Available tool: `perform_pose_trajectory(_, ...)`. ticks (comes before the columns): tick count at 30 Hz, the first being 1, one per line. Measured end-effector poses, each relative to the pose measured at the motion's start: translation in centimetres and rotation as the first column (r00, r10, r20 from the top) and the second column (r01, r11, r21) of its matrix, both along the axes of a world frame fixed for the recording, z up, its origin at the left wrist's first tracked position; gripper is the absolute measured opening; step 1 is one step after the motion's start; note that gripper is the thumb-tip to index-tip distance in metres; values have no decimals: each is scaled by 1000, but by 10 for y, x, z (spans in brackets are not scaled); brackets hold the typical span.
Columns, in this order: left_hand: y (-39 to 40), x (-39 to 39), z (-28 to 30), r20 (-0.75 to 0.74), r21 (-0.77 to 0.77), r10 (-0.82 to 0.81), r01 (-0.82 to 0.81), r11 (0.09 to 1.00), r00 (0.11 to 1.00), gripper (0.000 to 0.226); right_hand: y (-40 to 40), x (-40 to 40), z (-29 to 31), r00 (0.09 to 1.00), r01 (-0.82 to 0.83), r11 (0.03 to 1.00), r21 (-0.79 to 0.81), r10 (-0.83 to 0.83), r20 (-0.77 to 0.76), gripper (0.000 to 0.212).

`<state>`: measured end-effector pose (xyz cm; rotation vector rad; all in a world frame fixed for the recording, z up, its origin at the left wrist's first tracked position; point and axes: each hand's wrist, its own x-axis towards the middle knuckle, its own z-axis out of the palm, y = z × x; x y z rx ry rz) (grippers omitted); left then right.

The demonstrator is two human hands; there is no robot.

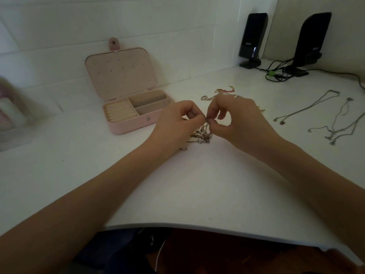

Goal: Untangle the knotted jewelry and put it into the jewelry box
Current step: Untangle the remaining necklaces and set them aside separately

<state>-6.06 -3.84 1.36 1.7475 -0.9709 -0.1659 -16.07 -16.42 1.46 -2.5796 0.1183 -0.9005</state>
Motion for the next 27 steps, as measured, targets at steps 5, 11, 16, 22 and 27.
perform_pose_trajectory(5,0,-2,-1,68,23,-18,16,1000,998,22,4,0,0,999,27,998,-59,-29,-21,7)
perform_pose_trajectory(11,0,-2,-2,77,38,-1,-2,999,997,20,6,1,0,997,80,982,-174,-82,-2,5)
perform_pose_trajectory(16,-1,2,-3,12,22,46,-46,999,999,22,-3,-1,0,998,62,998,-23,-62,2,2)
perform_pose_trajectory(22,0,0,-2,25,8,37,-37,999,999,24,2,1,0,1000,24,999,-32,-23,15,4)
perform_pose_trajectory(27,0,-2,-2,55,22,19,-20,1000,998,20,4,1,0,999,46,997,-63,-46,8,5)
